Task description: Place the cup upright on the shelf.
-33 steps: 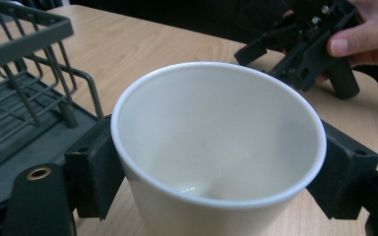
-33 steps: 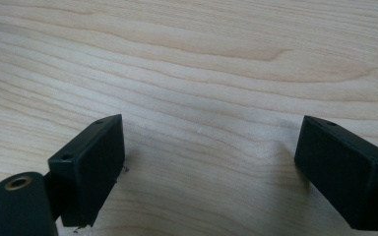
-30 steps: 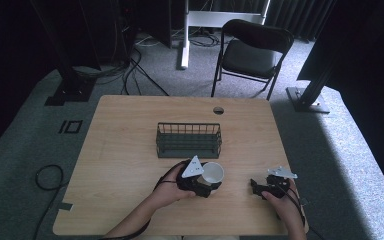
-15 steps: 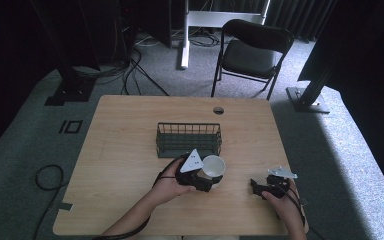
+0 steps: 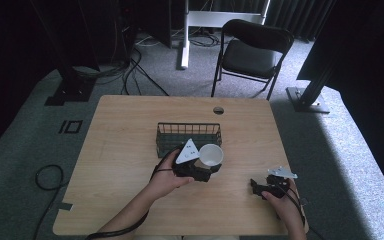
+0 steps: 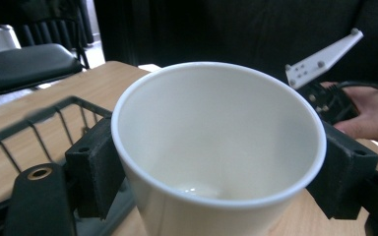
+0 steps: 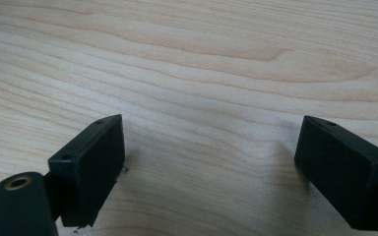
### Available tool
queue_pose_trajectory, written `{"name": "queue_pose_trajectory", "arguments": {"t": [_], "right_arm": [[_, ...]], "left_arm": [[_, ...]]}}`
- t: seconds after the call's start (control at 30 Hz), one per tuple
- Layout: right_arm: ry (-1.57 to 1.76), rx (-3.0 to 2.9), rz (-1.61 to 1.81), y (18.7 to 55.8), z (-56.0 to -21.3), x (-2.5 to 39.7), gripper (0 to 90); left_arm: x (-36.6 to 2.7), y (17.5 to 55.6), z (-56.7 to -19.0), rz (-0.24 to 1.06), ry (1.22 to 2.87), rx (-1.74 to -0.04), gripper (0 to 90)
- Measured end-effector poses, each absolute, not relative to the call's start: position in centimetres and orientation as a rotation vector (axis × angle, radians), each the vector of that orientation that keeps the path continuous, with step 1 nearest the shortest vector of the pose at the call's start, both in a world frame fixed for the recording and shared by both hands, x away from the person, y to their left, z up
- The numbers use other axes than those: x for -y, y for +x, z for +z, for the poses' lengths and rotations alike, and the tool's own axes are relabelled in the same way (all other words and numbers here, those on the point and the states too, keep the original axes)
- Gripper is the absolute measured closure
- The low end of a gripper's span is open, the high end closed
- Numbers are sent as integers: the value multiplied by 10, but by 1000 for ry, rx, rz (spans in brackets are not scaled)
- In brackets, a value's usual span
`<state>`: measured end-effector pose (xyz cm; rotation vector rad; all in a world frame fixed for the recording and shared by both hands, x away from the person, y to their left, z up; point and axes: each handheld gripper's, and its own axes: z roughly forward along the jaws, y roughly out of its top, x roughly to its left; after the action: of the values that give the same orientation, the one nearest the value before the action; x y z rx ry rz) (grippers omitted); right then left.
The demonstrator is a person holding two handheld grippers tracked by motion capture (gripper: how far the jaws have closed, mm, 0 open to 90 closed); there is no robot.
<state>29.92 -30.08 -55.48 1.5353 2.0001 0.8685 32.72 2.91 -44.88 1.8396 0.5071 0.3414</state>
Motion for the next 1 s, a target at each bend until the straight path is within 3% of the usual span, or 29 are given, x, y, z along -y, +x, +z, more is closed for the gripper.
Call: {"name": "queue_pose_trajectory", "arguments": {"t": [1.0], "right_arm": [[1535, -2000, 869, 299, -555, 301, 113]], "left_arm": [[-58, 382, -399, 598, 1678, -783, 201]]}}
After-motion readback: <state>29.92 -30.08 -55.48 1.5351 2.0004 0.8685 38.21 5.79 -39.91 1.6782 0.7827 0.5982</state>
